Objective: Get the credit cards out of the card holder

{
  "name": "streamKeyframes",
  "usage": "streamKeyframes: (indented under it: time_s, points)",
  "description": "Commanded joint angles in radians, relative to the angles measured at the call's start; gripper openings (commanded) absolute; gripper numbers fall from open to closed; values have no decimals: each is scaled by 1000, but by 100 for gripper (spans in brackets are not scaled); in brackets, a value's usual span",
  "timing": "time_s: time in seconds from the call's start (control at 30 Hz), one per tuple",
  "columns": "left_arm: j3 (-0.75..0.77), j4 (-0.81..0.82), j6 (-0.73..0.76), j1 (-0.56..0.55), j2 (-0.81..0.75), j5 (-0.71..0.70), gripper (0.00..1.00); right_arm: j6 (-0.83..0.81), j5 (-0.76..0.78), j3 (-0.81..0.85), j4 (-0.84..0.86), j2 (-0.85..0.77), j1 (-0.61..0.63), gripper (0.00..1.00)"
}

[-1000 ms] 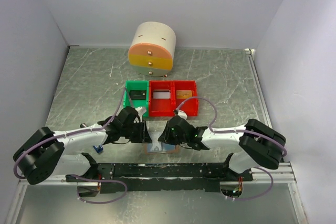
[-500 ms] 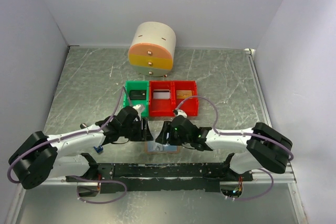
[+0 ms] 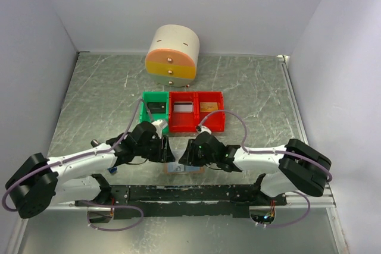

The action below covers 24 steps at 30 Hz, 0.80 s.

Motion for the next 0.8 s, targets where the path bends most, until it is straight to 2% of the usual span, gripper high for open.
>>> streamKeyframes:
  time_s: [0.0,0.13,0.27,0.4,0.77]
  points:
    - [51,6,38,-24,87,19,53,46,24,11,-15,26,-2,33]
    - [92,-30,43,-59,185,-30,47,91,23,-46,65,34,-3,31]
    - [115,-37,39,-73,224,-65,44,98,1,-73,126,64,-2,23]
    - [127,-75,42,-76,243,-99,42,89,0,-62,105,92,-4,19]
    - [143,-113,52,-77,234,-127,41,89,-10,-77,130,51,-3,0]
